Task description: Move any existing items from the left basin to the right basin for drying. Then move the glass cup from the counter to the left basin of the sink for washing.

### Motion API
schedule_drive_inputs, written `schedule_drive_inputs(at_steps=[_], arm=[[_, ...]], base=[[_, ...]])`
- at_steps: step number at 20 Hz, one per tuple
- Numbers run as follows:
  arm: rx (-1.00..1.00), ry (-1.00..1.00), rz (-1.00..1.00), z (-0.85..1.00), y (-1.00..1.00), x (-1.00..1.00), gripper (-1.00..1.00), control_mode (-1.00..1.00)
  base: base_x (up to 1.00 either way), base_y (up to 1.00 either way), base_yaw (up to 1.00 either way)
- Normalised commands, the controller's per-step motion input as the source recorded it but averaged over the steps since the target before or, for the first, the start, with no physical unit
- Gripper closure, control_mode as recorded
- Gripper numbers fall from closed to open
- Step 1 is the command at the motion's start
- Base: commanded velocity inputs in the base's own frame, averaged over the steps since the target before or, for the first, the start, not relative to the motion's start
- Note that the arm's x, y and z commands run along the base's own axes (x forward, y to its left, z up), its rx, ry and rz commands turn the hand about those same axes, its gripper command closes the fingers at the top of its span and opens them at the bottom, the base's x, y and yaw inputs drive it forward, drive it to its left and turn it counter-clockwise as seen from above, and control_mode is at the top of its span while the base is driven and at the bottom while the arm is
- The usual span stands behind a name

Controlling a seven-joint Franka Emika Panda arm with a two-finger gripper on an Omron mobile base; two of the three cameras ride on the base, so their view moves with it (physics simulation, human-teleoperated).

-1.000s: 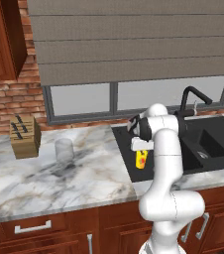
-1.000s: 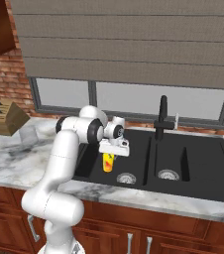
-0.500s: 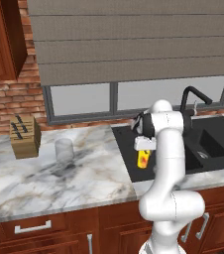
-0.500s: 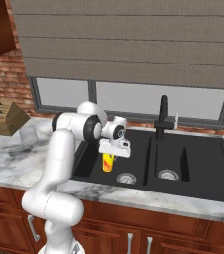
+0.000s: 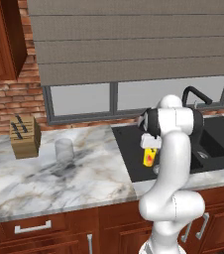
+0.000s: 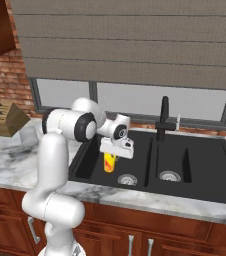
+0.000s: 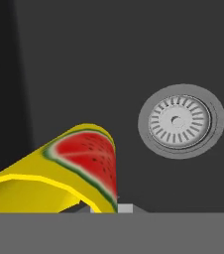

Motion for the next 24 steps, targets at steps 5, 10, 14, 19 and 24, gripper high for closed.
schedule_drive_inputs(at_steps=[5, 10, 14, 19, 24], arm=[[0.00, 0.00, -0.13, 0.49, -0.20, -0.20, 1.00, -1.00], [0.00, 0.00, -0.14, 0.52, -0.24, -0.17, 1.00, -1.00], [0.00, 0.00, -0.14, 0.52, -0.27, -0.12, 1.00, -1.00], [0.00, 0.00, -0.14, 0.43, -0.32, -0.16, 1.00, -1.00], [0.00, 0.00, -0.14, 0.35, -0.34, -0.21, 1.00, -1.00]], base=[[0.00, 0.00, 0.00], [0.00, 0.00, 0.00], [0.00, 0.00, 0.00], [0.00, 0.00, 0.00], [0.00, 0.00, 0.00]])
